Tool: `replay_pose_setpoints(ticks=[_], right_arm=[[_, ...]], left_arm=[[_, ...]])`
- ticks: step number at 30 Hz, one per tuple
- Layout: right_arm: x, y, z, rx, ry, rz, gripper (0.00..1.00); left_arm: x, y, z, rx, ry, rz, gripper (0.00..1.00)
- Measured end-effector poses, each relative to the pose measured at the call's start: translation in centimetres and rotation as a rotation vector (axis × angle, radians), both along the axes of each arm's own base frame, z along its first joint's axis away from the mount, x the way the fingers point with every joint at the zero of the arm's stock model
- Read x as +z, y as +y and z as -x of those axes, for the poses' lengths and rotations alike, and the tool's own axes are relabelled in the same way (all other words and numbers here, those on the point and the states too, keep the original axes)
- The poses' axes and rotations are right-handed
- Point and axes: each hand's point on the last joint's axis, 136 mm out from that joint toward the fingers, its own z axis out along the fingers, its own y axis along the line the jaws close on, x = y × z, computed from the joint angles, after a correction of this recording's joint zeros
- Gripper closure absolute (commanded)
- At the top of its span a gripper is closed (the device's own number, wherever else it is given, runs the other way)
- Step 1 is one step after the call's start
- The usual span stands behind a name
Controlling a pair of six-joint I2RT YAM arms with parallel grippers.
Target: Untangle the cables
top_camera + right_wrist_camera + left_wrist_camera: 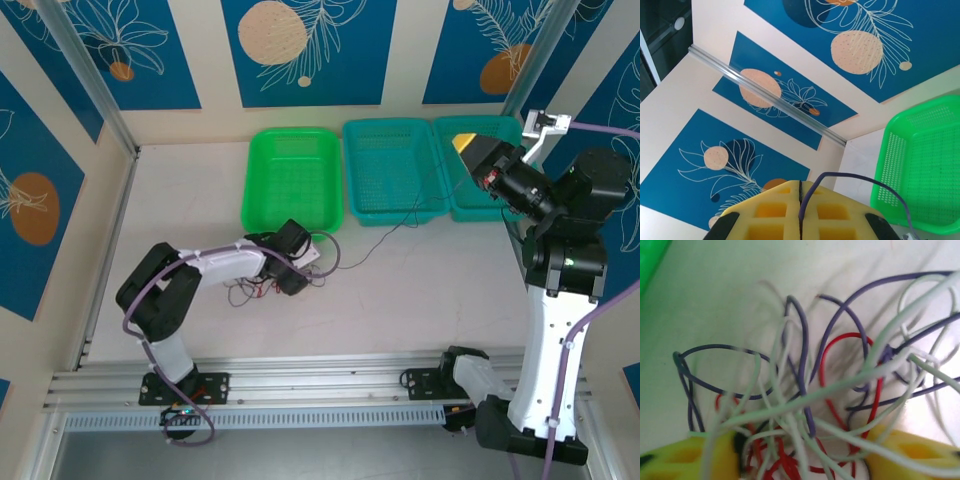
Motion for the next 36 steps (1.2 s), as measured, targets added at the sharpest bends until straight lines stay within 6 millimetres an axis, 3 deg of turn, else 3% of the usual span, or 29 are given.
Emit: replay_pose_setpoints(ticks=[3,6,8,11,13,15,17,20,23,25,27,30,36], right_arm=[[-1.6,-1.7,-0.4,-0.092,0.065,-0.016,1.00],[-5.1,-5.1,-0.4,-0.282,0.185,-0.018,0.99],[-9.2,-7.1,0.3,-0.413,0.290,0.002,0.90],[-17.9,-8.4,2.4,-0.518,0.475,0.055,0.56],[-24.1,-8.5,4.3,-0.540,0.622,0.087,0.23],[-27.6,-8.5,5.8,-0.550,0.720,0.118,0.08],[-28.1,-8.6,6.3,-0.551,0.712,0.169,0.07],[-26.0,-8.2,5.8,-0.499,0.555,0.292,0.11],[-23.6,-5.7,4.7,-0.332,0.362,0.415,0.13],[-22.3,-2.2,4.3,-0.130,0.210,0.465,0.15],[-22.4,1.1,4.4,0.051,0.105,0.495,0.16],[-24.8,5.3,5.0,0.285,0.048,0.524,0.16],[-32.0,12.8,6.2,0.627,0.062,0.520,0.18]], left_arm=[[-0.1,0.2,-0.2,0.002,-0.006,-0.017,0.99],[0.1,0.4,0.0,-0.002,-0.005,-0.018,1.00],[0.2,0.7,0.4,0.002,-0.002,-0.016,1.00],[1.2,0.9,1.2,0.008,-0.006,0.021,1.00],[2.5,0.7,1.6,0.007,-0.015,0.065,1.00],[3.7,0.5,1.7,0.005,-0.032,0.101,1.00],[4.8,0.4,1.7,0.008,-0.052,0.128,1.00],[5.8,0.3,1.6,0.007,-0.074,0.147,1.00],[6.0,0.3,1.6,0.006,-0.078,0.151,1.00],[6.4,0.3,1.7,0.004,-0.082,0.158,1.00],[6.9,0.2,1.7,0.003,-0.091,0.172,1.00],[8.4,0.0,1.8,-0.006,-0.114,0.212,1.00],[11.2,-0.8,2.5,-0.037,-0.142,0.309,1.00]])
